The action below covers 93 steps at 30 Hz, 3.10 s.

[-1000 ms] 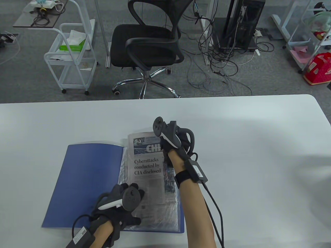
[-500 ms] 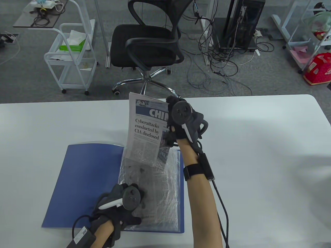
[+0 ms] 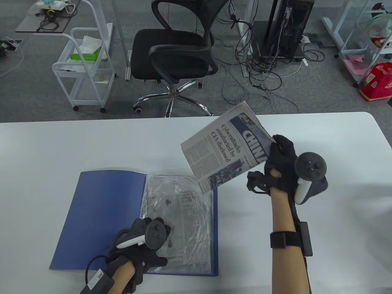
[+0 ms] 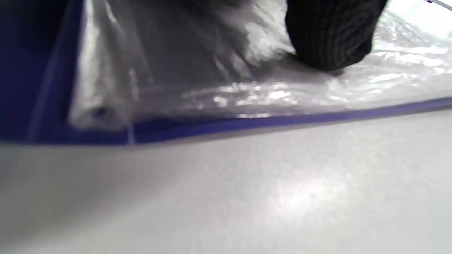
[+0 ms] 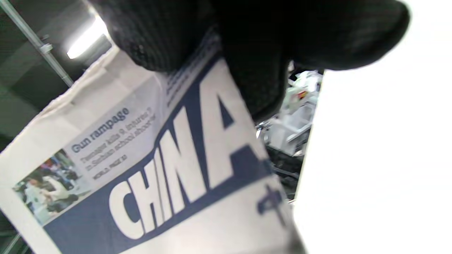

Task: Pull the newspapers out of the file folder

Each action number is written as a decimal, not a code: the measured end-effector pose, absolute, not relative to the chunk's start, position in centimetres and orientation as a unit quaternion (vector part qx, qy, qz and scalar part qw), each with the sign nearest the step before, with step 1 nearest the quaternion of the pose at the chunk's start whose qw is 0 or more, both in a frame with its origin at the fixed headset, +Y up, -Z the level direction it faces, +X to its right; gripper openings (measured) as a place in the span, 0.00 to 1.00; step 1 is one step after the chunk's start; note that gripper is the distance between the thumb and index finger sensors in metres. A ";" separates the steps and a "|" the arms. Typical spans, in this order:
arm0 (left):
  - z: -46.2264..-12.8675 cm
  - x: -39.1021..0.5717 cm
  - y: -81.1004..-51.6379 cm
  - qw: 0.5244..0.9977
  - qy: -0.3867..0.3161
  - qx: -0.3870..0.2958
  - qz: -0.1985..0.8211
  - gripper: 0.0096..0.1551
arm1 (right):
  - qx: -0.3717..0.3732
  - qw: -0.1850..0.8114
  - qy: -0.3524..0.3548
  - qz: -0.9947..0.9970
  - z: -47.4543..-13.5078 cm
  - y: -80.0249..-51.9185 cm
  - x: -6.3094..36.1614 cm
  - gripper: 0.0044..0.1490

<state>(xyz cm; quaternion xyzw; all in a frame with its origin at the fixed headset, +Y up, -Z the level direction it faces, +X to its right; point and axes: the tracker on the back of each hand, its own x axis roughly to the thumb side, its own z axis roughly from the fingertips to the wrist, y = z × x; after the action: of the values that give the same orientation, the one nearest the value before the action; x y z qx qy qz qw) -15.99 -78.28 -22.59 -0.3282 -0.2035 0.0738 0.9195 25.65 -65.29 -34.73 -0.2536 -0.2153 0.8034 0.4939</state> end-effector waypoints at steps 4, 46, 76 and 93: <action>-22.6 -16.0 -78.3 0.920 -0.203 -0.328 0.074 0.57 | -0.325 0.483 -0.201 0.788 -32.6 -70.3 30.2 0.23; -22.6 -15.8 -77.8 0.926 -0.198 -0.309 0.088 0.55 | 0.011 0.077 -0.126 0.989 -29.3 -71.7 18.1 0.36; -22.7 -19.1 -71.2 0.951 0.092 -0.010 0.294 0.38 | 0.015 0.125 -0.127 0.984 -29.4 -71.4 18.1 0.36; -22.9 -31.2 -72.9 0.919 0.310 -0.084 0.230 0.51 | 0.004 0.129 -0.117 0.985 -29.5 -71.6 18.6 0.36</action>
<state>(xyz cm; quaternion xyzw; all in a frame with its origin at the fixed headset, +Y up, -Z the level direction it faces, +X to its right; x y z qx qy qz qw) -31.21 -72.95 -22.93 -0.0837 0.3100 0.2296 0.9188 18.59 -71.61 -29.53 0.0038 -0.1168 0.9847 0.1292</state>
